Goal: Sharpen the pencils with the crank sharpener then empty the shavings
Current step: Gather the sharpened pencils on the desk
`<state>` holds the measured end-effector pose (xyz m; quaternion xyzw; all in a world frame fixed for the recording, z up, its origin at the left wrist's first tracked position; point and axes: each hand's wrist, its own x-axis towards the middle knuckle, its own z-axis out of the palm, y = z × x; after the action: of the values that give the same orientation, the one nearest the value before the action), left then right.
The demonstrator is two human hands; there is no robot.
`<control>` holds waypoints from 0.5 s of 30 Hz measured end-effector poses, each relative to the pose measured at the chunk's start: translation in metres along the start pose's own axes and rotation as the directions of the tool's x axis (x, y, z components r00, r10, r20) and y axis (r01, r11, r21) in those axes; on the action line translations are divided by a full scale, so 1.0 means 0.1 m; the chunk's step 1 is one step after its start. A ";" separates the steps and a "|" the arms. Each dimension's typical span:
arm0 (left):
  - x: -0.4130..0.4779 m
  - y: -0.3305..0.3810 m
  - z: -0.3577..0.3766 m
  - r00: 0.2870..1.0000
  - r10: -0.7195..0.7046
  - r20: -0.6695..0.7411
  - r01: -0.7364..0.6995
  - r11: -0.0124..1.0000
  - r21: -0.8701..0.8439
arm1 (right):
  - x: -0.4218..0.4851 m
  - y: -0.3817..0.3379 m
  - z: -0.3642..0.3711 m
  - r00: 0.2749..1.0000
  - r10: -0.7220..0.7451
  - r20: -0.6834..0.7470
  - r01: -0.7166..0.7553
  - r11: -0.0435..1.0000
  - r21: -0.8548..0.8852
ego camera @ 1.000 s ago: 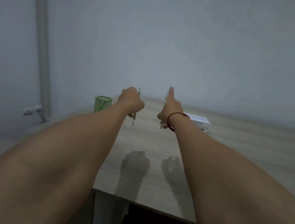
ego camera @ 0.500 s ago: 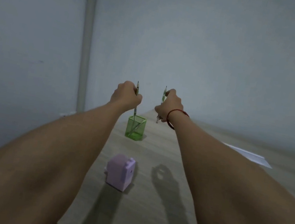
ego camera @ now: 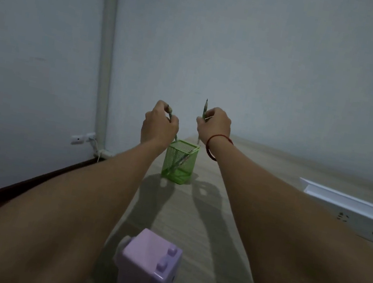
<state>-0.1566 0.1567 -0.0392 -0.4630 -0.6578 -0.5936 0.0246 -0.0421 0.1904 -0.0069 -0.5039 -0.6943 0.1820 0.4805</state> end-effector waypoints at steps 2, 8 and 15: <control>0.01 -0.13 0.09 0.999 -0.002 0.046 -0.001 0.999 0.050 | 0.01 0.12 0.07 1.000 0.009 0.017 -0.008 0.999 -0.040; -0.03 -0.30 0.15 0.971 -0.071 0.229 0.005 0.960 0.279 | -0.05 0.34 0.19 0.998 -0.036 0.045 0.041 0.993 -0.111; -0.01 -0.29 0.16 0.959 -0.119 0.257 0.028 0.943 0.332 | -0.07 0.33 0.24 0.994 -0.068 0.087 0.085 0.972 -0.221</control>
<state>-0.1661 0.1729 -0.0661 -0.5049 -0.7606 -0.4079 -0.0129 -0.0450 0.2039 -0.0455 -0.5202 -0.7476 0.1036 0.3997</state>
